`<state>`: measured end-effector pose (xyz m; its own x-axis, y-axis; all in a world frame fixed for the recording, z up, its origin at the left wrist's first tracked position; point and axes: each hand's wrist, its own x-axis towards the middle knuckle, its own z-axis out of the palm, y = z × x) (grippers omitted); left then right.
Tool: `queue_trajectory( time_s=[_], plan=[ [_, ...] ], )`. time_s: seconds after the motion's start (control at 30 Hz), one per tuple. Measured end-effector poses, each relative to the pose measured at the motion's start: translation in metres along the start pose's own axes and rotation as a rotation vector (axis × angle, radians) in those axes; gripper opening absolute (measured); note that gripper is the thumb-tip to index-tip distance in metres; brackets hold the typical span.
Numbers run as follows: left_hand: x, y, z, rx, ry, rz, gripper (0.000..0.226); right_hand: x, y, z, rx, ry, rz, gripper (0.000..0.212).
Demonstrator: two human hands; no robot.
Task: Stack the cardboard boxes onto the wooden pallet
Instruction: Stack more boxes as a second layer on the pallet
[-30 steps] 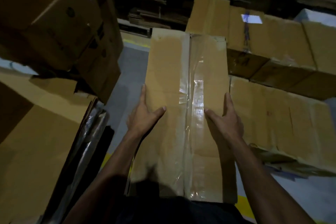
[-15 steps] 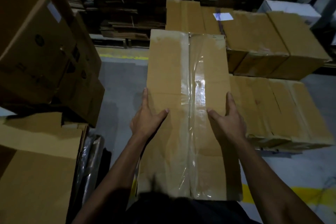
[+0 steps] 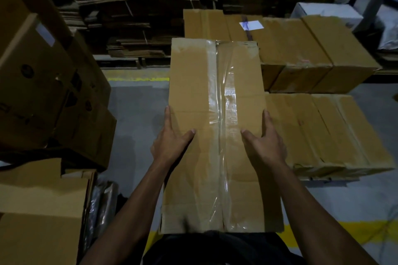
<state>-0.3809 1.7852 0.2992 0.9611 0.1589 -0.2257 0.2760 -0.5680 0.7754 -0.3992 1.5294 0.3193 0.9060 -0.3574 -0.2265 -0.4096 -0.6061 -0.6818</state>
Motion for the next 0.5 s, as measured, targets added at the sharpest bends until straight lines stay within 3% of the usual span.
queue_trajectory(
  time_s=[0.5],
  plan=[
    [0.116,0.017,0.049,0.088,0.035,-0.067,0.101,0.13,-0.003,0.024,-0.014,-0.022,0.03,0.091]
  ],
)
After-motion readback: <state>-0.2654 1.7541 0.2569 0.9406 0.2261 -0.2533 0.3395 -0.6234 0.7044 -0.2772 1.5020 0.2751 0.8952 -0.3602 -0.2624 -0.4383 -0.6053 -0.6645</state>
